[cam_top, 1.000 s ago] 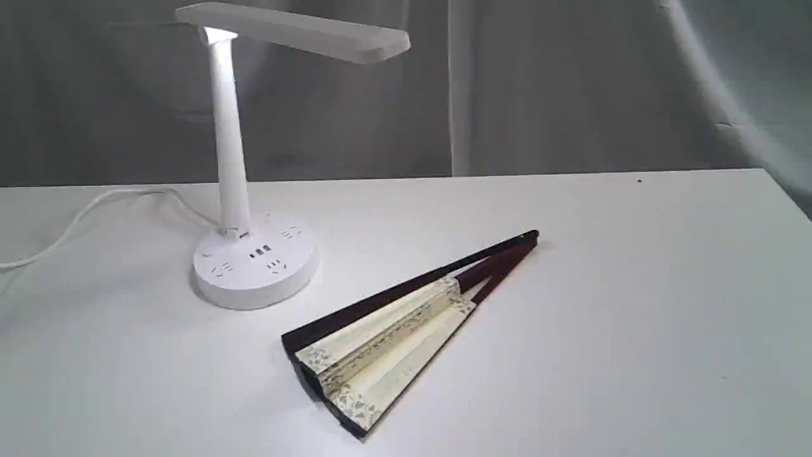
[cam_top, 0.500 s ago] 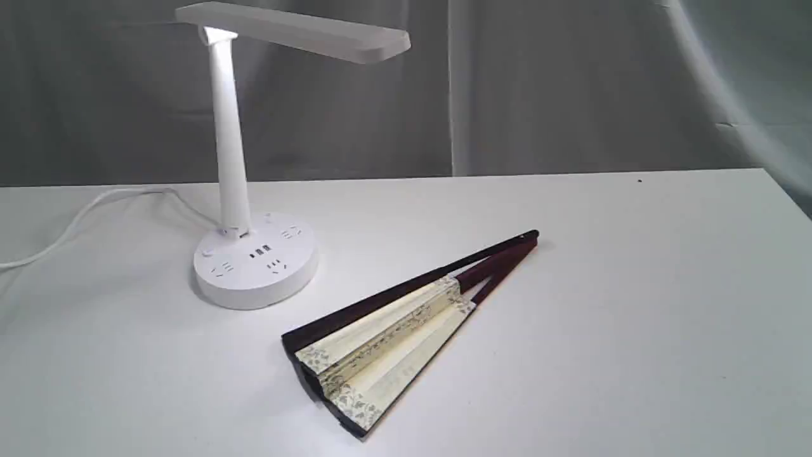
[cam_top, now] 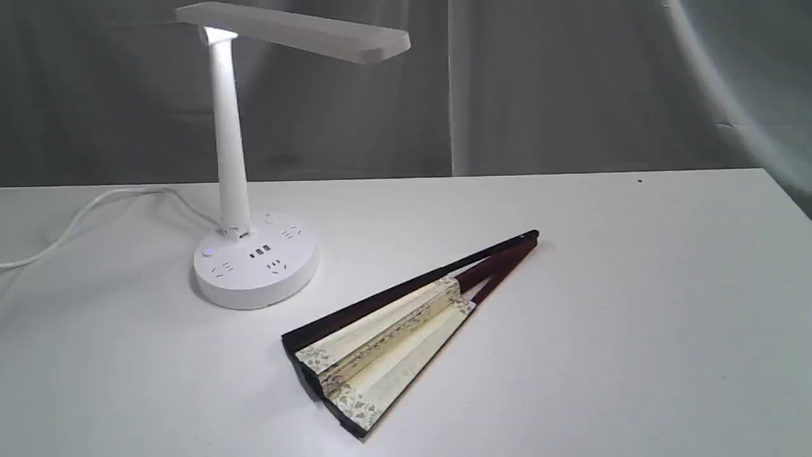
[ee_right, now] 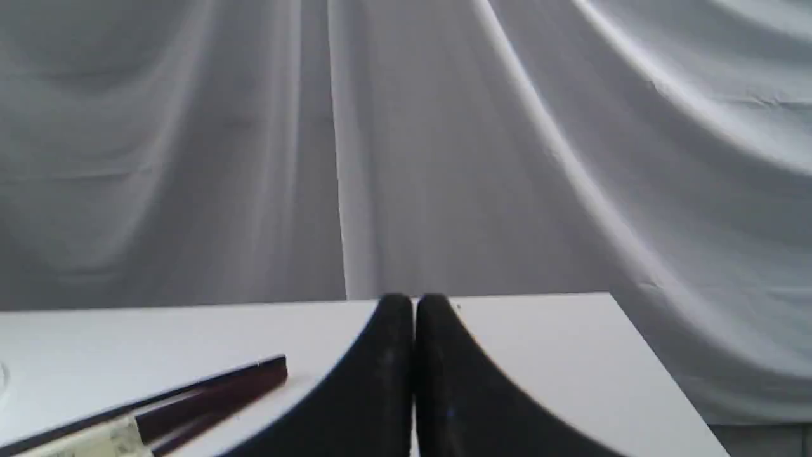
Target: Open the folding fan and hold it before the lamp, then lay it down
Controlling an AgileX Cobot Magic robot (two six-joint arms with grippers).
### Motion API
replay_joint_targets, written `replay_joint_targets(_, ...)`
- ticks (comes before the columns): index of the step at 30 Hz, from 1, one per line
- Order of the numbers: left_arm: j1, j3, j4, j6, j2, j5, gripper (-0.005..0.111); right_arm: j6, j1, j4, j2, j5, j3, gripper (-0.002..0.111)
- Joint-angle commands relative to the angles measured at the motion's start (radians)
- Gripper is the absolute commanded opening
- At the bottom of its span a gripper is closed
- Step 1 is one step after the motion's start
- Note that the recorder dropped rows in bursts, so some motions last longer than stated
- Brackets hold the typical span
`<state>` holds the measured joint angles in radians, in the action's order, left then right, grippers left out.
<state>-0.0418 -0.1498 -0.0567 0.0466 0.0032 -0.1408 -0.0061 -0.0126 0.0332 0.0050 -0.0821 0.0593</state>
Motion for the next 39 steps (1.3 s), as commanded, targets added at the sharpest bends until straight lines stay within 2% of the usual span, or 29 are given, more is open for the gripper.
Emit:
replay_joint_targets(1,0.003,-0.077,-0.014,0.039,-0.003,-0.1,0.0,-0.008,0.001,0.035,-0.005,-0.041,0.077,0.0)
replay_joint_targets(6,0.003,-0.184,-0.014,0.092,-0.003,-0.275,0.0,-0.008,0.001,0.038,-0.003,-0.221,0.213,0.0)
replay_joint_targets(12,0.003,-0.27,-0.014,0.092,-0.003,-0.426,0.0,-0.008,0.001,0.02,0.169,-0.403,0.366,0.0)
replay_joint_targets(18,0.003,-0.335,0.05,0.092,0.0,-0.465,0.0,-0.014,0.001,0.02,0.339,-0.438,0.473,0.0)
replay_joint_targets(22,0.003,-0.383,0.123,0.14,0.102,-0.542,0.0,-0.016,0.001,0.02,0.439,-0.452,0.532,0.0)
replay_joint_targets(31,0.003,-0.486,0.119,0.138,0.425,-0.54,0.0,-0.02,0.001,0.046,0.64,-0.452,0.626,0.0)
replay_joint_targets(39,0.003,-0.493,0.119,0.136,0.675,-0.418,0.0,-0.054,0.001,0.072,0.806,-0.418,0.638,0.0)
